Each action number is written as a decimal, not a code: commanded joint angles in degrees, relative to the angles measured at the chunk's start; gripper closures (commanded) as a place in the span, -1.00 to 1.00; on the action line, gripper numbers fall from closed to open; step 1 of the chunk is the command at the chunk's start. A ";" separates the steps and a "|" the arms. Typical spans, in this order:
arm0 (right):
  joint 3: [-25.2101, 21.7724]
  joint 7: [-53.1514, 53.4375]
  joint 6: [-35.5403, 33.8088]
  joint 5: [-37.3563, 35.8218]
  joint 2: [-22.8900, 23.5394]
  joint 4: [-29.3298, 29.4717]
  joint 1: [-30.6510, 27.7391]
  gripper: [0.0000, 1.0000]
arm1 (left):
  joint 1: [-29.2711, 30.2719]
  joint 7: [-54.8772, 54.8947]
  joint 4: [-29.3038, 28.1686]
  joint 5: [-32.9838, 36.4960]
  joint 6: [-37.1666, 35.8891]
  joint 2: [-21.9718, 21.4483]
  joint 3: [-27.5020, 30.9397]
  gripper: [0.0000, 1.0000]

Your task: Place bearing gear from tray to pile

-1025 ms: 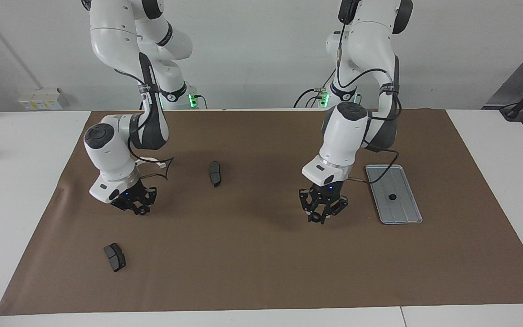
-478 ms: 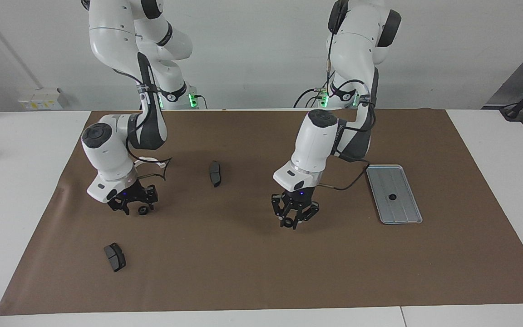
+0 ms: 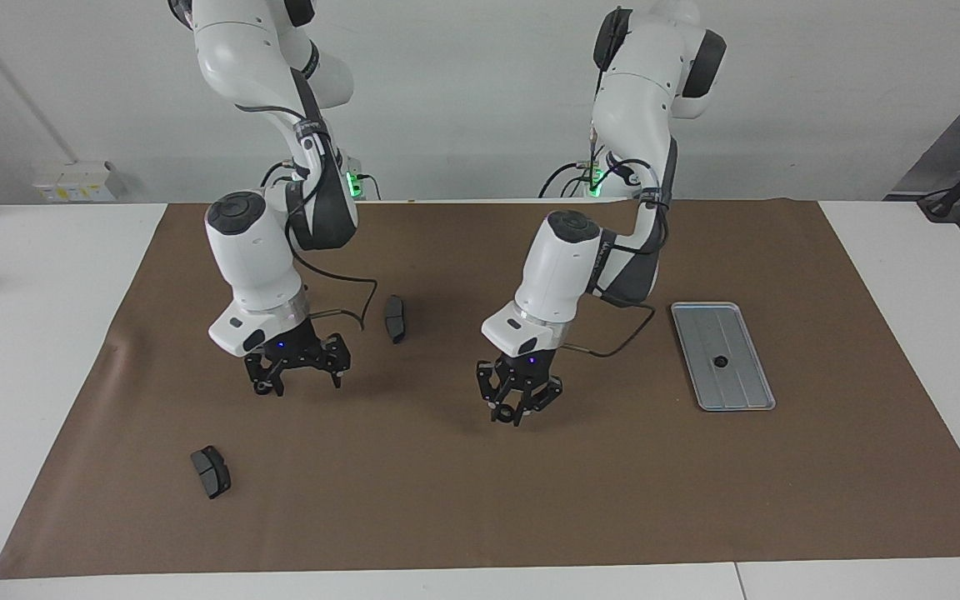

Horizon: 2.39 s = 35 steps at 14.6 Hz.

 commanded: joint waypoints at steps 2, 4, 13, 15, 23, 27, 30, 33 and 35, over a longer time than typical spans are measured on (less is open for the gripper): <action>0.08 0.19 1.69 1.22 1.09 0.78 -0.77 -1.00 | -2.48 -3.82 2.54 -0.90 3.25 5.05 1.14 1.00; 0.16 0.19 1.86 1.31 1.26 0.78 -0.69 -1.00 | -2.21 -3.73 2.36 -0.98 3.26 4.97 0.97 0.38; 0.78 3.00 2.74 0.96 8.62 13.14 5.54 -1.00 | 1.74 -3.21 -2.63 -1.25 -6.84 -4.77 1.41 -1.00; 0.78 3.01 3.01 0.17 12.93 16.68 8.27 -1.00 | 4.10 -2.25 -7.54 -1.16 -7.03 -9.60 1.41 -1.00; 0.69 9.16 8.10 -3.70 23.59 25.31 19.18 -1.00 | 17.37 11.56 -25.06 -1.16 -17.80 -27.73 1.41 -1.00; 0.69 9.07 8.54 -8.79 23.68 24.34 18.39 -1.00 | 24.23 13.48 -25.32 -1.16 -23.55 -29.05 1.41 -1.00; 0.69 9.24 9.77 -9.95 24.64 24.07 18.21 -0.82 | 28.80 18.92 -27.25 -1.16 -21.45 -29.14 1.32 -1.00; 0.69 9.25 9.69 -9.86 25.08 24.25 18.74 -0.61 | 30.92 19.73 -30.50 -1.16 -17.67 -29.58 1.32 -1.00; 0.69 9.25 9.25 -10.03 24.91 23.90 18.83 -0.51 | 31.88 20.87 -31.47 -1.16 -15.65 -28.88 1.32 -1.00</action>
